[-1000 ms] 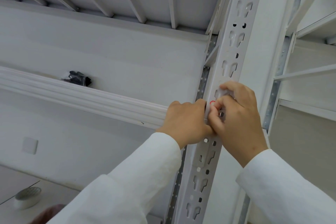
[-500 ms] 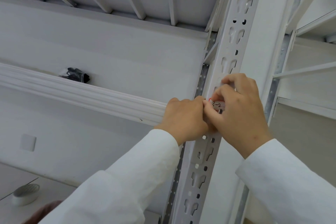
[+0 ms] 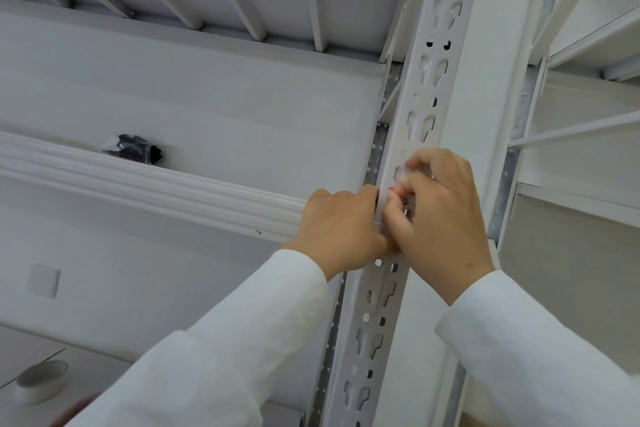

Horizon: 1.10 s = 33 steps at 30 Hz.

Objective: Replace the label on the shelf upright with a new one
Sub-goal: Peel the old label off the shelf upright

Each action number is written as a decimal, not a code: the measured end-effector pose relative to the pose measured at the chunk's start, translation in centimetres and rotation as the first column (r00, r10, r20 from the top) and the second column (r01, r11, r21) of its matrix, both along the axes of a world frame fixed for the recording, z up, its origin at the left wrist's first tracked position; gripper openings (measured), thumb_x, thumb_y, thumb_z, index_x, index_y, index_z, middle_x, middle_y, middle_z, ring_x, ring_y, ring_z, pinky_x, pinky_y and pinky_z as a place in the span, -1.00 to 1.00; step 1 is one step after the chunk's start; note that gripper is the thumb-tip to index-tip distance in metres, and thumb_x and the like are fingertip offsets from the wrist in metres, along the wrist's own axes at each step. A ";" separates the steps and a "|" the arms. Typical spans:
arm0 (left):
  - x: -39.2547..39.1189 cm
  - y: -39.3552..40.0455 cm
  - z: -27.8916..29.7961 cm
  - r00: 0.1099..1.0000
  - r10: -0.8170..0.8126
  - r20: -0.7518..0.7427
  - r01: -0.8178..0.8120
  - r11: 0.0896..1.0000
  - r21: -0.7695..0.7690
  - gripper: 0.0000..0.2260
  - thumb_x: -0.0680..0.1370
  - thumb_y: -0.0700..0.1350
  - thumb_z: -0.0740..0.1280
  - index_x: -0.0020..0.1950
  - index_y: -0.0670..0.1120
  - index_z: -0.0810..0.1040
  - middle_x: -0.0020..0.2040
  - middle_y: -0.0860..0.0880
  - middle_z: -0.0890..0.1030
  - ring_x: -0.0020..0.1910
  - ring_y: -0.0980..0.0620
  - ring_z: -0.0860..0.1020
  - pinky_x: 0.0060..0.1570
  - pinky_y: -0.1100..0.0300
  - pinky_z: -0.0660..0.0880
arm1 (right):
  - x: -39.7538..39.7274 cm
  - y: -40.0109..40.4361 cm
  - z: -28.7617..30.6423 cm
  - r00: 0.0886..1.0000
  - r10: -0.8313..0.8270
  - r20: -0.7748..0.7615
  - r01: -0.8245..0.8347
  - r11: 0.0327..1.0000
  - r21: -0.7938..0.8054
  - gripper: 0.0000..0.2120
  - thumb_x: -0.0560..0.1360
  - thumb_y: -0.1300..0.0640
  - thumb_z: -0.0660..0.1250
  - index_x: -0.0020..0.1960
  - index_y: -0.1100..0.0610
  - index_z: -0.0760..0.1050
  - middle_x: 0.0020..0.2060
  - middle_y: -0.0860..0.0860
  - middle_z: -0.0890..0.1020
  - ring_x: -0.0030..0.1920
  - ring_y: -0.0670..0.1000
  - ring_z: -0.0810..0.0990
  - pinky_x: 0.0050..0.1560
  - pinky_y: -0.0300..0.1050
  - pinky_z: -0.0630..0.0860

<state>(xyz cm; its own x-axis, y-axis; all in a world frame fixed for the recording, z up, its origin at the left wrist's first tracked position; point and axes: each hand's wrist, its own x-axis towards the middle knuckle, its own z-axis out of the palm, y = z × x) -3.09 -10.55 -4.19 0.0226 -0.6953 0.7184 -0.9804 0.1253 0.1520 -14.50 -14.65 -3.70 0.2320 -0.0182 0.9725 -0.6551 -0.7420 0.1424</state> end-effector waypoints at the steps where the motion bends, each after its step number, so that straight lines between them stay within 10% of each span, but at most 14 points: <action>1: 0.0 0.0 0.0 1.000 0.001 -0.001 -0.001 1.000 0.003 -0.69 0.45 0.15 0.27 -0.13 -0.03 0.25 -0.31 0.07 0.42 -0.30 -0.01 0.39 -0.12 0.10 0.22 | 0.0 0.0 -0.1 1.000 0.014 0.003 -0.014 1.000 0.007 -0.81 0.38 0.13 0.21 -0.34 0.21 0.46 -0.02 0.10 0.51 0.05 0.03 0.33 0.11 -0.12 0.32; 18: -0.1 0.0 0.0 1.000 0.024 0.002 -0.024 1.000 -0.011 -0.67 0.44 0.18 0.27 -0.13 -0.04 0.26 -0.34 0.07 0.41 -0.32 -0.01 0.38 -0.15 0.11 0.21 | -0.3 0.6 0.1 0.998 -0.062 -0.008 0.062 0.998 0.015 -0.84 0.36 0.18 0.32 -0.36 0.23 0.49 -0.04 0.12 0.51 0.03 0.07 0.37 0.03 -0.08 0.38; 33: -0.1 0.1 -0.1 1.000 0.016 0.001 -0.016 1.000 -0.003 -0.66 0.44 0.17 0.29 -0.13 -0.04 0.24 -0.33 0.07 0.38 -0.29 -0.02 0.38 -0.13 0.11 0.21 | -0.5 0.8 -0.4 0.998 0.052 0.019 -0.053 0.992 0.113 -0.88 0.35 0.28 0.35 -0.31 0.22 0.42 0.03 0.09 0.49 0.09 -0.01 0.33 0.03 -0.64 0.08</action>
<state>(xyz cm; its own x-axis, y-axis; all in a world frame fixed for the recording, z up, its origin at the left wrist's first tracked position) -3.18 -10.46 -4.28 0.0330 -0.6927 0.7205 -0.9825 0.1099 0.1506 -14.97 -13.87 -4.13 0.2196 -0.1164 0.9686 -0.6164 -0.7862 0.0452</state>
